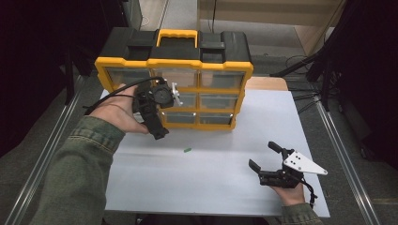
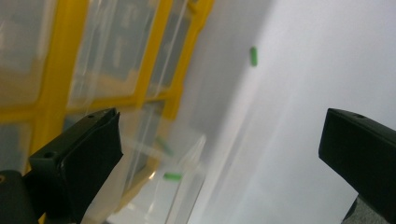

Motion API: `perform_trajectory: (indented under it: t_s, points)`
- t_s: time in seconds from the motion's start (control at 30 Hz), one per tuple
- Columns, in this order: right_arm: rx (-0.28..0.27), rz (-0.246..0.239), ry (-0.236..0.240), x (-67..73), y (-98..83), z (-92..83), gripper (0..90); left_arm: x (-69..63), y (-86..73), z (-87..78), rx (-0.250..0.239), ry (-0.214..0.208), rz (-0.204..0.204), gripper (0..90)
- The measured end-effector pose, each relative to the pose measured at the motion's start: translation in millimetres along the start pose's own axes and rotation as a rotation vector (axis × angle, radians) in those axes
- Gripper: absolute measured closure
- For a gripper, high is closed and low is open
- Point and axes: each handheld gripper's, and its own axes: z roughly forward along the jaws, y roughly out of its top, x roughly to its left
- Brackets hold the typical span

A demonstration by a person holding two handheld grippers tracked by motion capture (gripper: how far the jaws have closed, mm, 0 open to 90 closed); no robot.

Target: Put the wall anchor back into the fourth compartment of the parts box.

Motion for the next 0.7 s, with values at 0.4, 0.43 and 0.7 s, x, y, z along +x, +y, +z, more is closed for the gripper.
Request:
perform_trajectory:
  t_s: [0.4,0.43,0.7]
  points:
    - [0.0,-0.009,-0.002,-0.7,0.1,-0.5,4.2,-26.0,28.6,45.5,-0.001,-0.037,0.022,0.0]
    - [0.003,-0.006,0.0,0.2,0.0,-0.8,4.2,-27.3,30.4,49.4,0.003,-0.044,0.022,0.0]
    - [0.006,-0.006,0.004,0.6,0.0,-0.9,4.2,-35.4,45.6,76.4,0.061,-0.049,0.016,2.0]
